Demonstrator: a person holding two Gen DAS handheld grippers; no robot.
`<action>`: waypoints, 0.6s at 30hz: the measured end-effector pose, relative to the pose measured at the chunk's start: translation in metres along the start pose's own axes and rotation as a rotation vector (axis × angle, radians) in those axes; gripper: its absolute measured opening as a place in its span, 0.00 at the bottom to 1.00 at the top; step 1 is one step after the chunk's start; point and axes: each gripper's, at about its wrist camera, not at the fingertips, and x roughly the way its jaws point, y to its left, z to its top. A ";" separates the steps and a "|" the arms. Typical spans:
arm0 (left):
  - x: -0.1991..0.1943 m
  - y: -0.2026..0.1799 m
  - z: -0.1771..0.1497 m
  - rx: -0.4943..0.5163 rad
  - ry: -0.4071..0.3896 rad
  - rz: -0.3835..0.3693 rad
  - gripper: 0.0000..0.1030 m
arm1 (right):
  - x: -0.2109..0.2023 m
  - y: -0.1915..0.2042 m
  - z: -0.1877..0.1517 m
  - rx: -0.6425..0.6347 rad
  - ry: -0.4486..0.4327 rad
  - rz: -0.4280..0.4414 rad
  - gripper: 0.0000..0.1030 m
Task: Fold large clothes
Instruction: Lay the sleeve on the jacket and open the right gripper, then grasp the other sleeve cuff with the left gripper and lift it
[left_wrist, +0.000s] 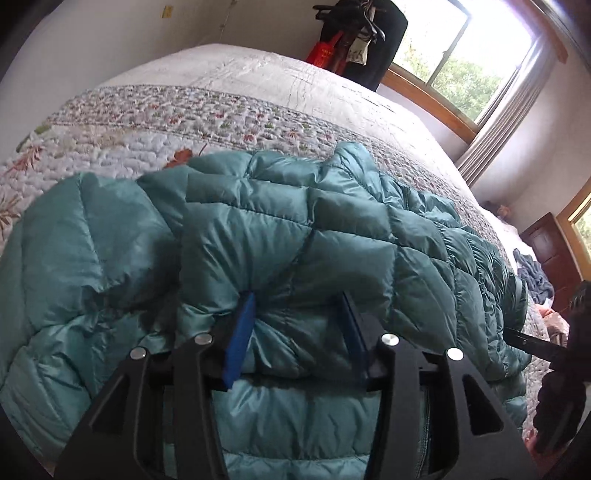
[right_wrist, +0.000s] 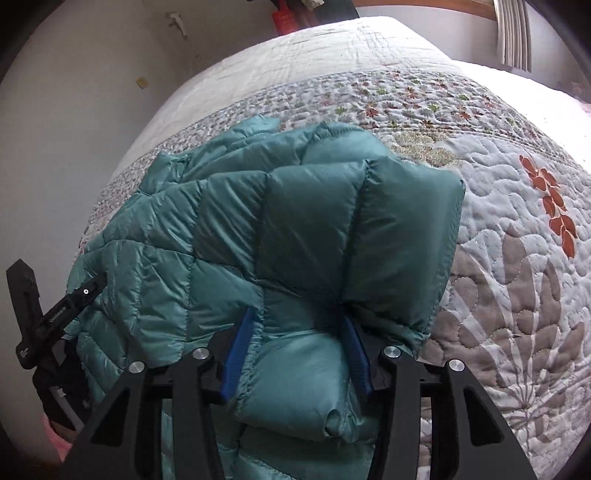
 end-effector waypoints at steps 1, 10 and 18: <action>-0.001 -0.001 0.000 -0.002 0.001 0.007 0.44 | -0.001 0.000 -0.001 0.004 0.000 0.004 0.47; -0.076 -0.024 -0.001 0.011 -0.108 0.019 0.60 | -0.065 0.027 -0.007 -0.070 -0.112 0.082 0.56; -0.129 0.018 -0.069 0.012 -0.109 0.148 0.75 | -0.052 0.045 -0.006 -0.084 -0.077 0.077 0.58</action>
